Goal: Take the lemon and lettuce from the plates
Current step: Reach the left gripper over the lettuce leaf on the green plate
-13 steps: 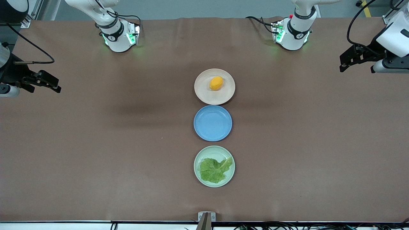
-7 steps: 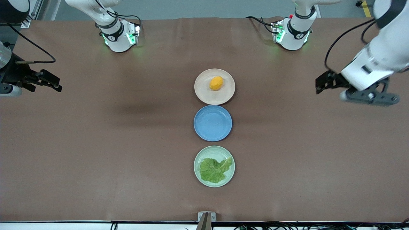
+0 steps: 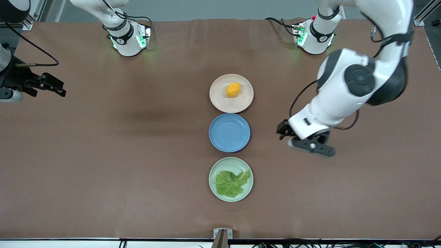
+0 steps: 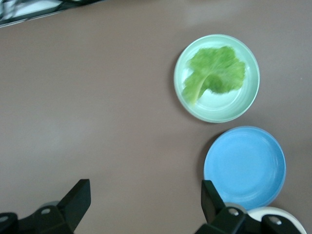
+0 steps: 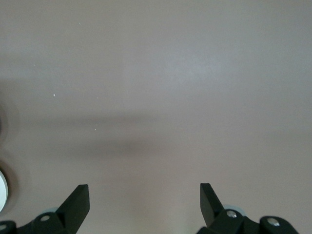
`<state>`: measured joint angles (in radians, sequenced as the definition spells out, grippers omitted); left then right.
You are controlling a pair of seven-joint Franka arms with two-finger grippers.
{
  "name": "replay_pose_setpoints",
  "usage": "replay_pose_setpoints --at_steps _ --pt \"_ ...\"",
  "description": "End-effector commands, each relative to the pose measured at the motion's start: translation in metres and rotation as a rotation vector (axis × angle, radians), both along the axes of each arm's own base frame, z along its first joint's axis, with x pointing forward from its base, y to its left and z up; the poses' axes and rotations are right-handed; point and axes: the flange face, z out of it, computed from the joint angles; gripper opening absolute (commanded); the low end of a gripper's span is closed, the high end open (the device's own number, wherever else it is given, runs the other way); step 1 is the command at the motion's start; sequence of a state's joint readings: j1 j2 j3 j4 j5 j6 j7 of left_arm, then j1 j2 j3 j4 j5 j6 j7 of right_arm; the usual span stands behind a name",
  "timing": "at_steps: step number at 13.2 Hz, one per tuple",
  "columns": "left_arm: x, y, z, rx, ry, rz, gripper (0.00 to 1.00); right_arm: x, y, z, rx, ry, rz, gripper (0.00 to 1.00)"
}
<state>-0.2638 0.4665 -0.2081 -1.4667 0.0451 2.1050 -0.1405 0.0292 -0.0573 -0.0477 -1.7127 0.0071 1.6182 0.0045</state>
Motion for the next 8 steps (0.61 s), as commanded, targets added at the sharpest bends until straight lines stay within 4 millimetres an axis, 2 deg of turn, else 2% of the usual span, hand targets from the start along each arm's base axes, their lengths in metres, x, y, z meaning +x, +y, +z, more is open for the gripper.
replay_pose_setpoints --at_steps 1,2,3,5,6,7,8 --pt "0.019 -0.035 -0.074 0.036 -0.094 -0.071 1.0 0.014 -0.004 -0.013 -0.007 0.027 0.0 1.0" --pt "0.017 -0.054 -0.101 0.046 -0.128 -0.117 1.0 0.02 -0.004 -0.023 -0.015 0.041 0.004 1.0" --pt "0.019 -0.062 -0.122 0.036 -0.162 -0.135 1.0 0.028 -0.003 -0.037 0.0 0.068 -0.002 1.0" --pt "0.02 -0.074 -0.156 -0.011 -0.21 -0.152 0.97 0.022 0.012 -0.048 0.034 0.104 -0.033 1.0" --pt "0.02 -0.079 -0.171 -0.038 -0.24 -0.157 0.96 0.018 0.022 -0.053 0.081 0.126 -0.157 1.0" --pt "0.018 -0.089 -0.185 -0.078 -0.285 -0.172 0.92 0.012 0.04 -0.057 0.082 0.144 -0.217 1.0" --pt "0.018 -0.092 -0.2 -0.107 -0.315 -0.175 0.87 0.004 0.071 -0.064 0.07 0.16 -0.237 1.0"
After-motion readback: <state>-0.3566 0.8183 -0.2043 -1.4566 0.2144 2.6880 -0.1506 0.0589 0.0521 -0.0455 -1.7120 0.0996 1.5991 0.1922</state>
